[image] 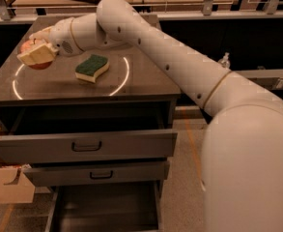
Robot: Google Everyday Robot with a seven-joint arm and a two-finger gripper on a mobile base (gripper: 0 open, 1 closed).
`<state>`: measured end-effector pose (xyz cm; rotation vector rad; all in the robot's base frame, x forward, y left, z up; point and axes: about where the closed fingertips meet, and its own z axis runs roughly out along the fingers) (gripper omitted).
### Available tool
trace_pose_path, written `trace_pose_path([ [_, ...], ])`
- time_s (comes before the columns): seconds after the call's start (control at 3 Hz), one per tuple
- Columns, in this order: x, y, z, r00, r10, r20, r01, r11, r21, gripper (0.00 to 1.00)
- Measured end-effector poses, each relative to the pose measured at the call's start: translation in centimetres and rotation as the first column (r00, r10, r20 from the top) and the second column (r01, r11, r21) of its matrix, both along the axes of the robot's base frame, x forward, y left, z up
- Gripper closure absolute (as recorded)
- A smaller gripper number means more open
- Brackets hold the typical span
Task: Place apple into bottom drawer
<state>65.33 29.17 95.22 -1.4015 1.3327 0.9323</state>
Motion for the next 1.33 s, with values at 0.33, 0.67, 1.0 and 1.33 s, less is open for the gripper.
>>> trace_pose_path([
  [0.33, -3.4, -3.1, 2.2, 0.9948, -0.097, -0.031, 0.098, 0.995, 0.031, 1.00],
  [0.67, -7.5, -4.7, -0.1, 0.9874, -0.131, -0.089, 0.135, 0.990, 0.038, 1.00],
  [1.0, -13.4, -5.6, -4.3, 0.9890, -0.093, -0.115, 0.096, 0.995, 0.018, 1.00],
  [1.33, -16.3, -6.0, -7.4, 0.9948, -0.029, -0.097, 0.029, 1.000, 0.001, 1.00],
])
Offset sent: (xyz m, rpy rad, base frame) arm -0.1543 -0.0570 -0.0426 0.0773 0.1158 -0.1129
